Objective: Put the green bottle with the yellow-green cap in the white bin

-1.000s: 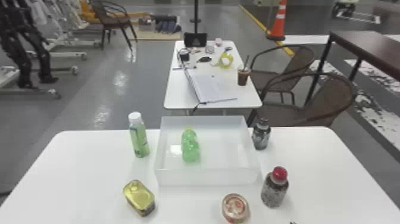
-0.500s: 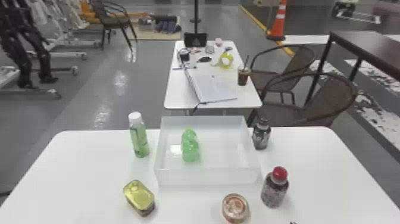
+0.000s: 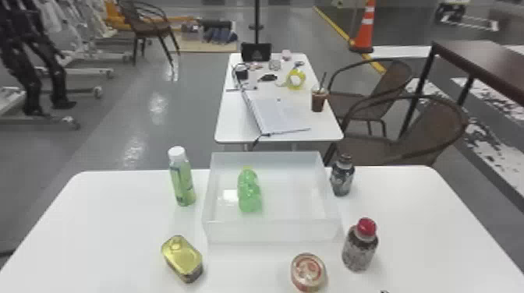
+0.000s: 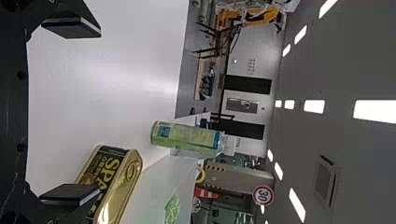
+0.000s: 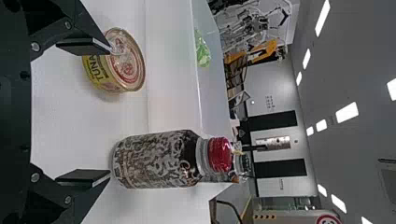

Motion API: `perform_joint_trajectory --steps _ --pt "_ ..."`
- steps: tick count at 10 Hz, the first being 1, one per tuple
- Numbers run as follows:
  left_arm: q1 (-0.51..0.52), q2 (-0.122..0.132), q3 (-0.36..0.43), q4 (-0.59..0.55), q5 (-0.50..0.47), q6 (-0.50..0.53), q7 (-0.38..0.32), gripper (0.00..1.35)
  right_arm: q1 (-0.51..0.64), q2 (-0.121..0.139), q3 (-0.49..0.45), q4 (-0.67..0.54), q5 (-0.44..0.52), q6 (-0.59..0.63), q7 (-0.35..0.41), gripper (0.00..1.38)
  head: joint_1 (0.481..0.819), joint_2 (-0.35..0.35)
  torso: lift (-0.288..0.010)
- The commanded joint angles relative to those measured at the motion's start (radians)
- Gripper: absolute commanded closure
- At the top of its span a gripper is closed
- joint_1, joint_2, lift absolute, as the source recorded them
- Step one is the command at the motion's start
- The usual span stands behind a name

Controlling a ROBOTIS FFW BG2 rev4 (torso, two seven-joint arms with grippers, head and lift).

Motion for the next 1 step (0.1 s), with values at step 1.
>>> perform_joint_trajectory --steps 1 --pt "0.000 -0.003 -0.001 0.003 0.006 -0.006 0.000 0.13 0.002 -0.001 0.000 0.001 0.000 0.000 0.000 0.34 0.549 0.000 -0.100"
